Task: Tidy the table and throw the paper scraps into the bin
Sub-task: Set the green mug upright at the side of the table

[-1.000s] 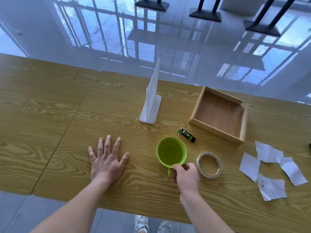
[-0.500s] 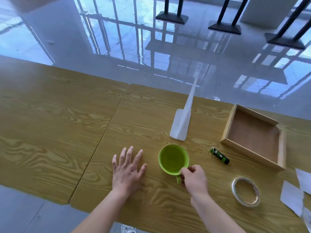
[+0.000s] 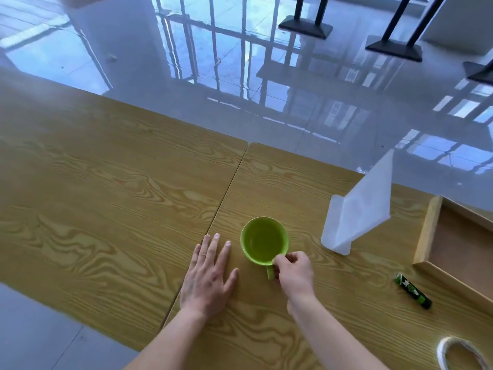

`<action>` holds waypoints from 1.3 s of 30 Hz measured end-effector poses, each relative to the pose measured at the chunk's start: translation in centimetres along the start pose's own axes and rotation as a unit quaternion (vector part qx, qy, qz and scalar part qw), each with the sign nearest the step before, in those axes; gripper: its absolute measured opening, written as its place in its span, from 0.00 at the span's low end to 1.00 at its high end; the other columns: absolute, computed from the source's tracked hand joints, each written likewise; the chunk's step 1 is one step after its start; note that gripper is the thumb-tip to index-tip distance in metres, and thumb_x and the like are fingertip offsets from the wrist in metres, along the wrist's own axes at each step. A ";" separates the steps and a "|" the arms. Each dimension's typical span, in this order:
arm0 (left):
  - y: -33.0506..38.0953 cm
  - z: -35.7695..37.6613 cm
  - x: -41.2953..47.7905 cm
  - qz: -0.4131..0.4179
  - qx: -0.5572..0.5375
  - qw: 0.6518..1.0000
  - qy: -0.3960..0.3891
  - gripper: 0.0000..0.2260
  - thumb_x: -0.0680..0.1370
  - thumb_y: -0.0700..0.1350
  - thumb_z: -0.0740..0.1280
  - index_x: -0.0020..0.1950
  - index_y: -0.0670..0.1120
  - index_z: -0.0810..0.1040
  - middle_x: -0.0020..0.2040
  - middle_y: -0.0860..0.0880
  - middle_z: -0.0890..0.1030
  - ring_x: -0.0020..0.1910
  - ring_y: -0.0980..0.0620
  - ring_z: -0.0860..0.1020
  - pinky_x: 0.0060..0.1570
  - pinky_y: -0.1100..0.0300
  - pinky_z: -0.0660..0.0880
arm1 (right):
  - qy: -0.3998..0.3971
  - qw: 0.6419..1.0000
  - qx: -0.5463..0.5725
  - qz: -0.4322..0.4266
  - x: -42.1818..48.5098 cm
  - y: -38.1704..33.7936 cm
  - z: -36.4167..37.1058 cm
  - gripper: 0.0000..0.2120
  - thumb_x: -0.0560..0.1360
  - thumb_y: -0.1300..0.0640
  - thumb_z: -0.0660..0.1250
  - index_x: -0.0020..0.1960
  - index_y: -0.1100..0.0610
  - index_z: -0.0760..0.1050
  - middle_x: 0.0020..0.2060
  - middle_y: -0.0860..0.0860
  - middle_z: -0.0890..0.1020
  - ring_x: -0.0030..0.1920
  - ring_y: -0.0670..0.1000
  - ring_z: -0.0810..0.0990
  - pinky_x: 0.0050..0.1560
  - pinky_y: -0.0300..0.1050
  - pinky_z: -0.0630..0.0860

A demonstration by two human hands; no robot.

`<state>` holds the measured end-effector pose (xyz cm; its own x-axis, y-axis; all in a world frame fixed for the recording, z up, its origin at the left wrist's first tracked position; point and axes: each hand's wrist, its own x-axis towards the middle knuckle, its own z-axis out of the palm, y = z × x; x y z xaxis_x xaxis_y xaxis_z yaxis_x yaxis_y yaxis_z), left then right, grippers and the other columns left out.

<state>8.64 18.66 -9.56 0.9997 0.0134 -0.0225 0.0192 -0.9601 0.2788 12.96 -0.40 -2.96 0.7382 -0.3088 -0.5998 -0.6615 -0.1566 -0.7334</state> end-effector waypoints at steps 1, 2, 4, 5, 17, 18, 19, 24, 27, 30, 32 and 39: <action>0.0 -0.2 0.0 -0.010 -0.035 0.999 0.016 0.29 0.79 0.58 0.55 0.78 0.47 0.62 0.80 0.45 0.59 0.80 0.49 0.50 0.77 0.53 0.46 | -0.002 1.000 0.006 0.000 0.0 -0.2 0.6 0.05 0.70 0.56 0.68 0.45 0.55 0.75 0.36 0.52 0.83 0.34 0.50 0.80 0.36 0.49 0.79; 0.0 -0.4 0.0 -0.022 -0.077 0.996 0.035 0.29 0.77 0.54 0.55 0.76 0.44 0.65 0.78 0.44 0.63 0.79 0.49 0.54 0.77 0.54 0.48 | -0.003 1.000 0.013 0.002 -0.1 -0.2 1.1 0.05 0.70 0.57 0.68 0.45 0.56 0.75 0.35 0.51 0.83 0.33 0.50 0.80 0.34 0.48 0.78; -0.1 -0.8 0.0 -0.053 -0.157 0.984 0.067 0.29 0.75 0.50 0.54 0.75 0.42 0.67 0.76 0.44 0.67 0.77 0.50 0.60 0.77 0.56 0.53 | -0.001 1.000 0.022 0.010 -0.5 0.0 1.8 0.05 0.70 0.57 0.68 0.45 0.56 0.75 0.31 0.50 0.83 0.31 0.49 0.80 0.33 0.47 0.78; -0.2 -1.0 -0.1 -0.074 -0.196 0.975 0.076 0.30 0.74 0.49 0.53 0.75 0.42 0.66 0.76 0.45 0.67 0.77 0.52 0.60 0.76 0.56 0.55 | 0.001 1.000 0.026 0.014 -0.9 0.2 2.2 0.05 0.70 0.57 0.68 0.44 0.56 0.75 0.30 0.49 0.82 0.30 0.48 0.80 0.33 0.47 0.78; -3.7 -1.2 -5.0 -0.003 -0.042 0.999 0.017 0.26 0.81 0.51 0.54 0.77 0.42 0.64 0.78 0.46 0.63 0.79 0.48 0.55 0.76 0.48 0.50 | -0.017 0.996 0.073 0.040 -6.2 2.6 5.9 0.06 0.70 0.61 0.70 0.46 0.58 0.75 0.36 0.56 0.85 0.34 0.55 0.85 0.40 0.57 0.83; -3.7 -1.2 -5.1 -0.003 -0.023 1.000 0.006 0.27 0.81 0.53 0.53 0.78 0.43 0.62 0.79 0.47 0.61 0.79 0.47 0.53 0.76 0.46 0.50 | -0.018 0.996 0.074 0.041 -6.5 2.8 6.1 0.06 0.70 0.61 0.70 0.46 0.58 0.75 0.36 0.55 0.85 0.35 0.56 0.85 0.41 0.57 0.83; -3.7 -1.1 -5.3 -0.005 -0.011 1.000 -0.006 0.27 0.81 0.55 0.53 0.78 0.43 0.61 0.79 0.47 0.59 0.80 0.47 0.52 0.76 0.45 0.49 | -0.019 0.996 0.075 0.043 -6.7 2.9 6.3 0.06 0.70 0.61 0.70 0.46 0.58 0.75 0.36 0.55 0.85 0.35 0.55 0.85 0.41 0.57 0.83; -4.2 -0.9 -6.8 -0.030 0.010 0.999 -0.034 0.29 0.82 0.58 0.51 0.80 0.45 0.57 0.81 0.49 0.54 0.80 0.48 0.48 0.76 0.44 0.49 | -0.031 0.994 0.095 0.051 -7.2 2.9 7.5 0.07 0.72 0.61 0.71 0.47 0.58 0.75 0.41 0.57 0.84 0.39 0.56 0.86 0.35 0.47 0.82; -4.5 -0.9 -7.7 -0.051 0.020 0.998 -0.037 0.30 0.81 0.59 0.51 0.79 0.44 0.57 0.81 0.48 0.55 0.80 0.47 0.48 0.76 0.44 0.48 | -0.041 0.992 0.104 0.056 -7.6 2.8 7.8 0.08 0.72 0.61 0.72 0.48 0.59 0.75 0.42 0.57 0.85 0.41 0.57 0.86 0.35 0.45 0.81; -4.4 -1.0 -8.0 -0.060 0.026 0.997 -0.042 0.31 0.81 0.59 0.50 0.79 0.43 0.57 0.81 0.47 0.55 0.80 0.47 0.47 0.76 0.44 0.47 | -0.050 0.990 0.117 0.066 -7.9 2.6 7.9 0.08 0.73 0.61 0.72 0.49 0.59 0.75 0.42 0.59 0.85 0.42 0.57 0.86 0.36 0.47 0.82; -4.4 -1.0 -7.9 -0.061 0.025 0.997 -0.044 0.31 0.81 0.59 0.50 0.79 0.44 0.57 0.81 0.47 0.55 0.80 0.47 0.47 0.76 0.44 0.47 | -0.057 0.987 0.127 0.074 -8.1 2.4 8.0 0.08 0.73 0.62 0.72 0.50 0.60 0.74 0.43 0.59 0.85 0.42 0.57 0.86 0.35 0.45 0.82; -4.3 -1.2 -7.9 -0.060 0.027 0.996 -0.053 0.31 0.81 0.59 0.52 0.80 0.44 0.56 0.81 0.47 0.54 0.80 0.47 0.47 0.76 0.44 0.46 | -0.061 0.986 0.135 0.075 -8.2 2.3 7.9 0.09 0.74 0.61 0.72 0.50 0.60 0.74 0.43 0.59 0.85 0.40 0.55 0.86 0.36 0.46 0.83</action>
<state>0.66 23.05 -9.45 0.9826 0.1024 -0.1549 0.1348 -0.9671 0.2159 6.41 9.22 -2.25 0.6556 -0.1914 -0.7304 -0.7179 0.1420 -0.6815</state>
